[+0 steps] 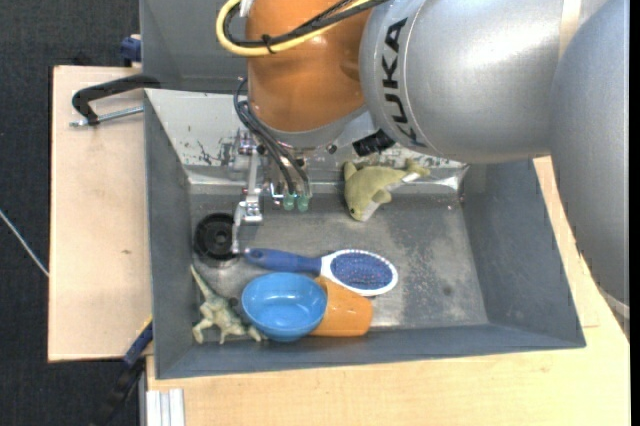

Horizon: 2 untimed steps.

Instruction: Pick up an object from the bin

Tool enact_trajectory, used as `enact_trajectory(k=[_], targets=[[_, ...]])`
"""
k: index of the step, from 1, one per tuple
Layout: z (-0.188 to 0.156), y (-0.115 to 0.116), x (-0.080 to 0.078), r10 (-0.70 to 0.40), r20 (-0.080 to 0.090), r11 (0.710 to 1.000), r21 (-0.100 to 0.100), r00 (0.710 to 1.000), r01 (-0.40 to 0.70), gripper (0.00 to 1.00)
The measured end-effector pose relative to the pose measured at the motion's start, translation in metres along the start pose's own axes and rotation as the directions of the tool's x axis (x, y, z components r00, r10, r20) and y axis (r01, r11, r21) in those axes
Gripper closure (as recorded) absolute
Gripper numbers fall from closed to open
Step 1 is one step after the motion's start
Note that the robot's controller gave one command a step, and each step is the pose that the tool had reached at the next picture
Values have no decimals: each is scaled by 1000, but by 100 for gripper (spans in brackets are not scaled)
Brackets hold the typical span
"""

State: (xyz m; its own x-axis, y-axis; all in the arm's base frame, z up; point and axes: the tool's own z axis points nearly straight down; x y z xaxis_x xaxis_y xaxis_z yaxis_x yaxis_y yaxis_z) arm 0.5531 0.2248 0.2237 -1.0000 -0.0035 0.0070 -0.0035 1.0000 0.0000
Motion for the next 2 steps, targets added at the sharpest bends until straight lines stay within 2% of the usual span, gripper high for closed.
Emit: enact_trajectory(k=[1,2], targets=[[119,-44,-1,-427,4,904,2,904,427,0],[118,-44,-2,-426,7,905,2,905,426,100]])
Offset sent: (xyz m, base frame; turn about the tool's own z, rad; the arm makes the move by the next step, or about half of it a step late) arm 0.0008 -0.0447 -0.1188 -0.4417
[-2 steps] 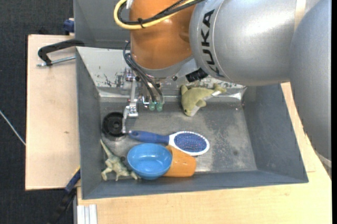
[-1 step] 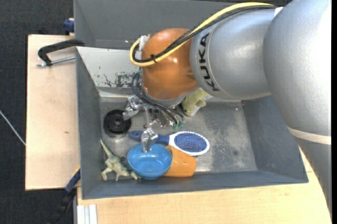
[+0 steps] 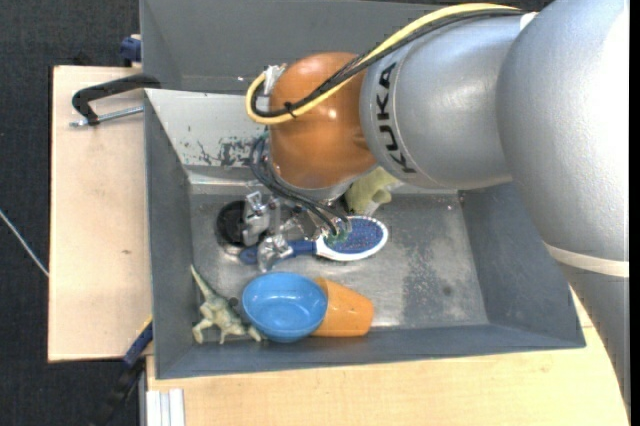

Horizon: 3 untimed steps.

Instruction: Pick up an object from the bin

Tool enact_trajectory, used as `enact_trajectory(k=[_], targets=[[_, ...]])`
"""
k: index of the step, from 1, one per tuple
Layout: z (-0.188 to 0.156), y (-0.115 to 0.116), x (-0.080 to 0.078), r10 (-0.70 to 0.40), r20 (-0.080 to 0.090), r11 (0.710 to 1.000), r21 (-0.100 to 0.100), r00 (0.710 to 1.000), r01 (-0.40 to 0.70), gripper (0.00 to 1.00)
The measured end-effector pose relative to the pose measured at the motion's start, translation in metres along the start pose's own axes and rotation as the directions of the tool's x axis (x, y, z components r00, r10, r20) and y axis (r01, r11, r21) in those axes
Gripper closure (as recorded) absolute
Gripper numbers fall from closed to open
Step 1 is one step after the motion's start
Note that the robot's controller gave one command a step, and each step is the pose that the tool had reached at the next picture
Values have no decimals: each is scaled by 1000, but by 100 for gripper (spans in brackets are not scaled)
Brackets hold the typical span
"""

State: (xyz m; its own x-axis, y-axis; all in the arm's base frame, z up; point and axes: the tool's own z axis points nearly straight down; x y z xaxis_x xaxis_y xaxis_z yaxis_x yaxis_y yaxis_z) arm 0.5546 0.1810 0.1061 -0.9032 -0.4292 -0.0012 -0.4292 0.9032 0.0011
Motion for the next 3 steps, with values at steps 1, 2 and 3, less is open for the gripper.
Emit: enact_trajectory(k=[1,2,3], targets=[[-169,-30,-5,-87,12,996,4,996,87,100],[-156,-43,-2,-239,3,971,1,971,239,100],[-193,17,-4,-380,9,925,3,925,380,100]])
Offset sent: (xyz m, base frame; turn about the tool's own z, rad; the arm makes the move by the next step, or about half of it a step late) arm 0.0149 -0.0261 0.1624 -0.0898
